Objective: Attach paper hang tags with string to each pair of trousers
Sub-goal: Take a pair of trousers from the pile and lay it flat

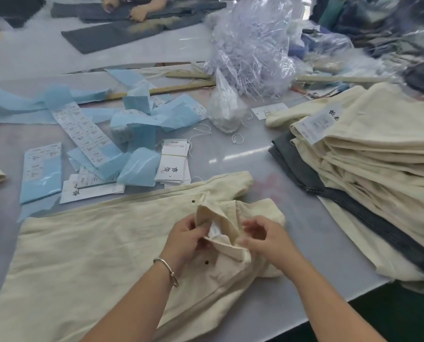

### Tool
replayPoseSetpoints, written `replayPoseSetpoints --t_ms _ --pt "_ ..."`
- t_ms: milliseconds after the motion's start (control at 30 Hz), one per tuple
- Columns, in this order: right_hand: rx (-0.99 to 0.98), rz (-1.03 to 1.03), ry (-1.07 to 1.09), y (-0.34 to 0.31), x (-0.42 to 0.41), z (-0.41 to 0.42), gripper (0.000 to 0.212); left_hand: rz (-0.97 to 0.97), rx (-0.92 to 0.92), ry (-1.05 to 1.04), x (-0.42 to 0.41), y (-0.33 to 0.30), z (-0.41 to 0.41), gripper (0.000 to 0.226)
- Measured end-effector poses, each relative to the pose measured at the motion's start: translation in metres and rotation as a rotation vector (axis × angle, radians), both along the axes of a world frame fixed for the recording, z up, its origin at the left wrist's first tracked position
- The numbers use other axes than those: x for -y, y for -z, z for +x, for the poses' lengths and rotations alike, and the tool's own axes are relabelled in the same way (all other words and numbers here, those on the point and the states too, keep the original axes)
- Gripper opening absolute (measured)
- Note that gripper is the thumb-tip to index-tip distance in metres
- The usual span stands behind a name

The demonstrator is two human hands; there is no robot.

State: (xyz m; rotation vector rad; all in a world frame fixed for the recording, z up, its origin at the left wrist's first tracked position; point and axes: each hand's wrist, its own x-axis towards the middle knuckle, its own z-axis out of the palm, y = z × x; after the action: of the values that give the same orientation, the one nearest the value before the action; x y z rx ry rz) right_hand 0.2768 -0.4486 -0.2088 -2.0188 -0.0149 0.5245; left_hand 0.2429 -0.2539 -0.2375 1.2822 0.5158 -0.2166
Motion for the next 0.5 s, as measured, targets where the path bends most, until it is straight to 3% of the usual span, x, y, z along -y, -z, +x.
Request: replayPoseSetpoints --t_ms 67,200,267,367,500 --pt "-0.023 -0.098 -0.102 0.007 0.002 0.003 0.033 -0.019 -0.030 -0.049 0.002 0.006 0.001 0.013" --pt "0.305 -0.297 -0.157 0.004 -0.013 0.009 0.021 -0.021 -0.039 -0.100 0.004 0.009 0.002 0.023" --pt "0.404 -0.152 -0.141 0.002 -0.022 0.007 0.021 -0.079 -0.027 -0.082 0.001 0.008 0.000 0.027" --pt "0.329 0.058 -0.192 -0.001 -0.033 0.001 0.014 -0.109 0.007 -0.014 -0.003 0.006 -0.005 0.021" --pt "0.239 -0.053 -0.338 0.002 -0.036 0.005 0.052 -0.143 0.075 0.030 -0.007 0.007 -0.007 0.020"
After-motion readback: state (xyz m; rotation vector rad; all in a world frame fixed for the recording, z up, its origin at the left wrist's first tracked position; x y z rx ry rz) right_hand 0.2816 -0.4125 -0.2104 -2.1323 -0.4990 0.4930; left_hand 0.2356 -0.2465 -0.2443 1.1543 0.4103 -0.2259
